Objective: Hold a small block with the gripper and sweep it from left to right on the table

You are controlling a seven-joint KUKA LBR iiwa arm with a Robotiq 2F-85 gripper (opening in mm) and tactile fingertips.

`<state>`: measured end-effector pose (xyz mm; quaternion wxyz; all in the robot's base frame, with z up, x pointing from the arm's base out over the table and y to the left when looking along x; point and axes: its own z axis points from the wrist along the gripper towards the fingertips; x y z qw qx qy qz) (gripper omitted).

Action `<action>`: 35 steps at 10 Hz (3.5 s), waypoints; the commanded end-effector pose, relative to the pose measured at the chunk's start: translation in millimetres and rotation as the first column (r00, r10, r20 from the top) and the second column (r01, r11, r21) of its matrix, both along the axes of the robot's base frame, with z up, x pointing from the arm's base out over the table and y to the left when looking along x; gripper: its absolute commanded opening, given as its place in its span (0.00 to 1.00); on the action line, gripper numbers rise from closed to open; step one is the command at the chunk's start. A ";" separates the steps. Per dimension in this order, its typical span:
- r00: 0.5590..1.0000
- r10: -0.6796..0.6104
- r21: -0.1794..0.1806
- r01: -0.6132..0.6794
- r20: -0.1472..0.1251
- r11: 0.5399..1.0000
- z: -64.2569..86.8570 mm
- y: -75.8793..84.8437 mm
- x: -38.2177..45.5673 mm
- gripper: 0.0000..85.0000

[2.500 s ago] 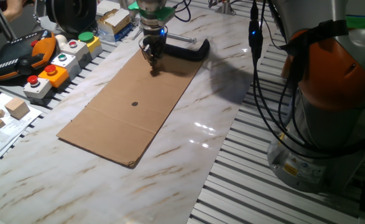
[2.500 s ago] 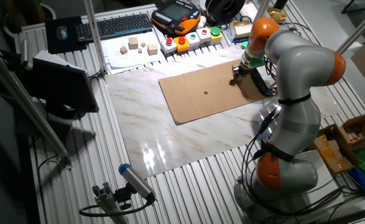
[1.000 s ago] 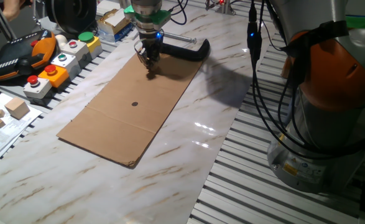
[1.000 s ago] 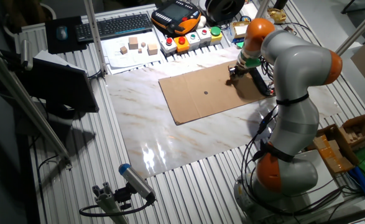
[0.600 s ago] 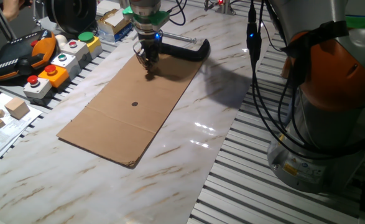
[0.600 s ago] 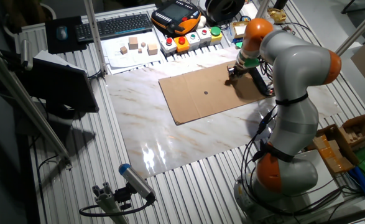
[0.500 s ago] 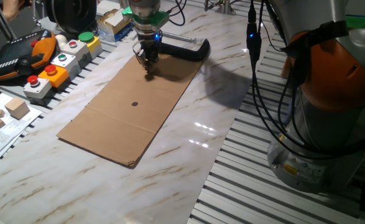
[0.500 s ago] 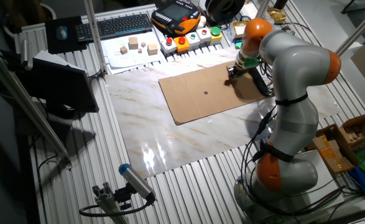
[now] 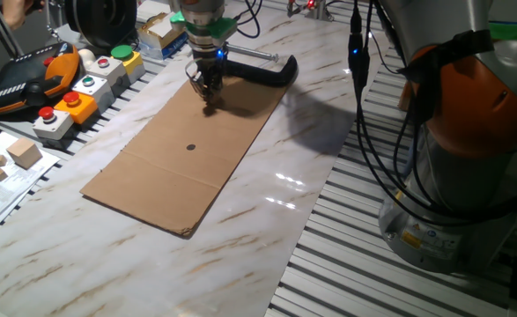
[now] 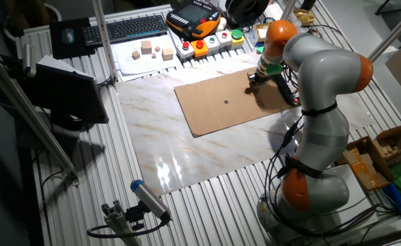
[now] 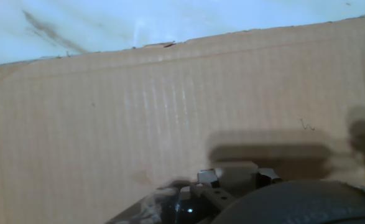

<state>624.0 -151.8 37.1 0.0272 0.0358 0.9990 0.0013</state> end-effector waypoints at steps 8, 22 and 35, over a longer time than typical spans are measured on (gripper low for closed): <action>1.000 -0.005 0.006 0.005 -0.002 1.000 1.0 7.7 2.8 0.01; 1.000 -0.014 0.008 0.014 -0.008 1.000 0.9 29.7 4.8 0.01; 1.000 -0.023 0.016 0.023 -0.012 1.000 -0.2 44.1 7.5 0.01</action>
